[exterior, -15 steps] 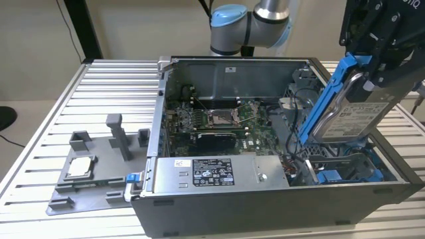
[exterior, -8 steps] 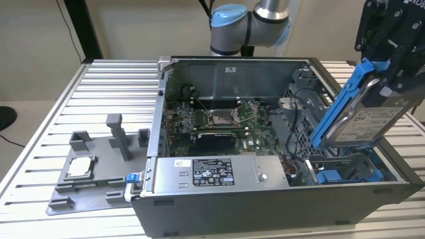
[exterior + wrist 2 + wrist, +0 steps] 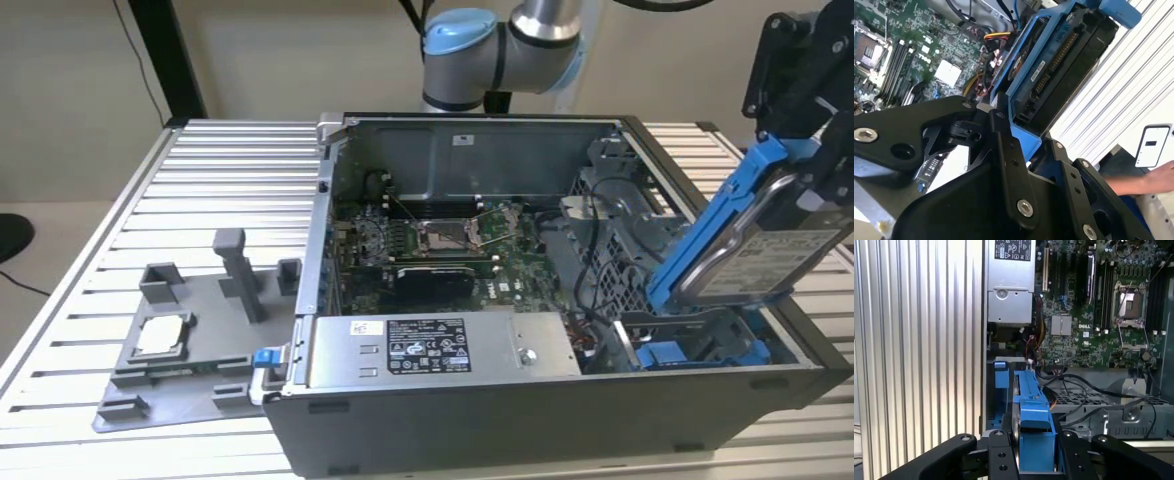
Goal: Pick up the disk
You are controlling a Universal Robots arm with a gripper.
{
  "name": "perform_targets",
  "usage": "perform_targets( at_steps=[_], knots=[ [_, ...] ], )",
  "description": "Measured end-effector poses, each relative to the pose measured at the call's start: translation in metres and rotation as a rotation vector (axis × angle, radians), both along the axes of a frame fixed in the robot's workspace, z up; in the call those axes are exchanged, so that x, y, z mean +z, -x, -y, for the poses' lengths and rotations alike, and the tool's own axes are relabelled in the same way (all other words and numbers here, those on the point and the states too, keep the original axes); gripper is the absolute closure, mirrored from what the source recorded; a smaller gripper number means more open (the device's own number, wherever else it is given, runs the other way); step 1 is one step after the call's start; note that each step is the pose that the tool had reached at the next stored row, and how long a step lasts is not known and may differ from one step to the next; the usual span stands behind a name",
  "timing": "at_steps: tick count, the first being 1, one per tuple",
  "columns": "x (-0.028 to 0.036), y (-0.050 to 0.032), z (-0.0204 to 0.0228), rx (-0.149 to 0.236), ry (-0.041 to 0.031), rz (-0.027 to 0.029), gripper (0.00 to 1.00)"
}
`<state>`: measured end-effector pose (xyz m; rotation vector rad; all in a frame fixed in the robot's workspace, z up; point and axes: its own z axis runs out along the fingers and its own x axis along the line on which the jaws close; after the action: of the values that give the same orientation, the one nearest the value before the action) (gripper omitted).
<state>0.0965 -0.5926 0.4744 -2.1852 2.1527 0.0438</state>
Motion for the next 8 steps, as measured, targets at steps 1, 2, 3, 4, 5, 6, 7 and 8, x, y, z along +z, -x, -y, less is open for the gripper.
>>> perform_targets(
  at_steps=[1,2,3,4,5,6,7,8],
  knots=[
    [-0.0007,-0.0001,0.0018,0.000,-0.0001,0.0000,1.00],
    [-0.0010,-0.0001,0.0026,0.000,0.0000,0.0000,1.00],
    [-0.0012,-0.0001,0.0029,0.000,-0.0001,0.0000,1.00],
    [-0.0014,-0.0001,0.0030,0.000,-0.0001,0.0000,1.00],
    [-0.0014,-0.0002,0.0031,0.000,0.0000,0.0000,1.00],
    [-0.0015,-0.0002,0.0032,0.000,0.0001,0.0000,1.00],
    [-0.0016,-0.0002,0.0032,0.000,0.0000,0.0000,1.00],
    [-0.0016,-0.0002,0.0032,0.000,0.0000,0.0000,1.00]
  ],
)
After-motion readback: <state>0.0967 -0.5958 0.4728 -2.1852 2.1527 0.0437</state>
